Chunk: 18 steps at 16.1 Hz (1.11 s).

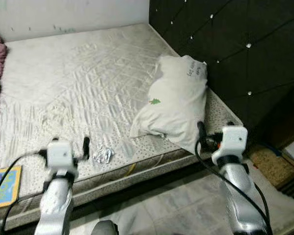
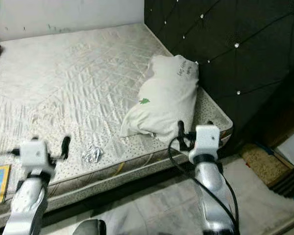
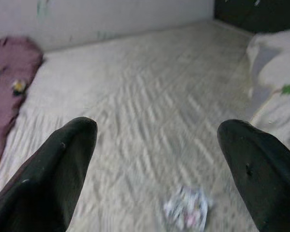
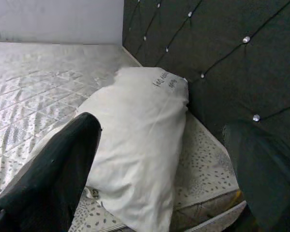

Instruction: Clean up the room

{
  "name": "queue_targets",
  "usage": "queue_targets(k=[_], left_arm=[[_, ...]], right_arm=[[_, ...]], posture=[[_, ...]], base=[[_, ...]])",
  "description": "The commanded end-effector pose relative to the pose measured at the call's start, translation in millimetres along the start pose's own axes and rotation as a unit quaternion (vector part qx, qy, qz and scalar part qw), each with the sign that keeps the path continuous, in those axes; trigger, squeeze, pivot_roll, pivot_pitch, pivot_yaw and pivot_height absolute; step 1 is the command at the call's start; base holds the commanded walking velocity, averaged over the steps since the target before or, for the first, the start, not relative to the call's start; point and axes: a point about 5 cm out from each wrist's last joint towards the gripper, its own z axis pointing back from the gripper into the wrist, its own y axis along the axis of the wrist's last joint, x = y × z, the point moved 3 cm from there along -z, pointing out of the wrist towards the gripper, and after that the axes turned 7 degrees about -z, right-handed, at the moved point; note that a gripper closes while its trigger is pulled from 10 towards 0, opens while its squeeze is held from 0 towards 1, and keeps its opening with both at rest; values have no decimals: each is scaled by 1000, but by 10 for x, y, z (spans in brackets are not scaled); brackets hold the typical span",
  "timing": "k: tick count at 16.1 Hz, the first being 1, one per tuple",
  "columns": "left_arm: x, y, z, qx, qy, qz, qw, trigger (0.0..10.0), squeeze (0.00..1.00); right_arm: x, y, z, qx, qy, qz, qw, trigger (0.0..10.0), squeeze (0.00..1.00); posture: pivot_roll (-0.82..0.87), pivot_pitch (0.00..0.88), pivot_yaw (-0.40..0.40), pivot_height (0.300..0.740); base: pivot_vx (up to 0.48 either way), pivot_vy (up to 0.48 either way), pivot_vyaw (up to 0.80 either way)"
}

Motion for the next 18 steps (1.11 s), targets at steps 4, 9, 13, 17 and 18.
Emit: queue_targets(k=[4, 9, 13, 17, 18], left_arm=[[58, 81, 34, 7, -15, 1, 1000, 10000, 0], [217, 237, -133, 31, -48, 14, 998, 10000, 0], [203, 254, -50, 34, -62, 31, 997, 10000, 0], [141, 241, -66, 30, -54, 33, 998, 10000, 0], [160, 249, -71, 31, -59, 32, 997, 10000, 0]], right_arm=[[28, -40, 56, -8, -12, -7, 1000, 10000, 0], [-6, -36, 54, -11, 0, -5, 1000, 10000, 0], [46, -27, 46, -12, 0, -6, 1000, 10000, 0], [50, -44, 28, -17, 6, 0, 1000, 10000, 0], [42, -34, 5, -14, 7, 2, 1000, 10000, 0]], posture=[[18, 76, -32, 740], [13, 96, -45, 740], [21, 104, -54, 740], [25, 109, -58, 740], [24, 106, -47, 740]], base=[[0, 0, 788], [0, 0, 786], [0, 0, 194], [270, 0, 0], [270, 0, 0]])
